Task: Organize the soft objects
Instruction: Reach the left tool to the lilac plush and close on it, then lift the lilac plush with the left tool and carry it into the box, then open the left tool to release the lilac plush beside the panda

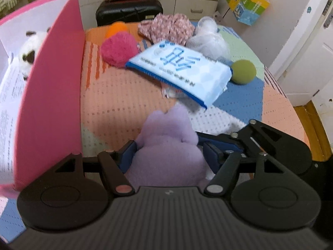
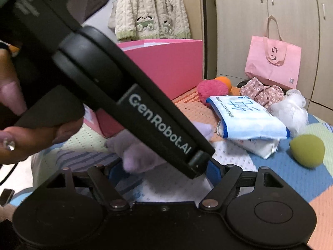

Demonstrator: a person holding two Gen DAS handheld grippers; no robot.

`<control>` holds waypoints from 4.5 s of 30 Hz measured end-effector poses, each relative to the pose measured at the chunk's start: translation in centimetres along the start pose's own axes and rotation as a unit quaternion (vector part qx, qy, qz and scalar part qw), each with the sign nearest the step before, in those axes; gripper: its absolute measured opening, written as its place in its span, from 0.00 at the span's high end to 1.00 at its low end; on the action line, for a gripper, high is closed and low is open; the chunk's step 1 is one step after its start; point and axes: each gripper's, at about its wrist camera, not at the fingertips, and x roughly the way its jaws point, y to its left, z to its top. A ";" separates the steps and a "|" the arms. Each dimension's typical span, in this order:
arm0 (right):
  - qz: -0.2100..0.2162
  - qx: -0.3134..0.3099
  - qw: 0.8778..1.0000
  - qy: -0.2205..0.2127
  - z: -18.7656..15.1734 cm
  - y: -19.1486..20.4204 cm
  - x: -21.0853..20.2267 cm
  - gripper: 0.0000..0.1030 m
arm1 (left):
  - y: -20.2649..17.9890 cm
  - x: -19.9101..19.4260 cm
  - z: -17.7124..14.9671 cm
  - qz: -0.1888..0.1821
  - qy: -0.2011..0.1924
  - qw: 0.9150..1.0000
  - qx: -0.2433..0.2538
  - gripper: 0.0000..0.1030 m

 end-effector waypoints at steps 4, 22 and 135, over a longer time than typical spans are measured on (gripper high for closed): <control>0.000 0.011 1.000 0.000 -0.4 0.4 -0.9 0.12 | -0.1 -0.4 -0.3 -0.007 0.006 1.000 -0.004 0.31; 0.007 0.024 1.000 -0.007 -0.3 1.1 -1.8 0.42 | -2.1 -2.9 -2.9 -0.013 -0.012 0.997 0.078 0.34; 0.017 -0.145 0.986 0.086 20.6 9.5 1.9 0.41 | 14.7 -22.1 -0.5 0.053 -0.169 0.982 0.058 0.26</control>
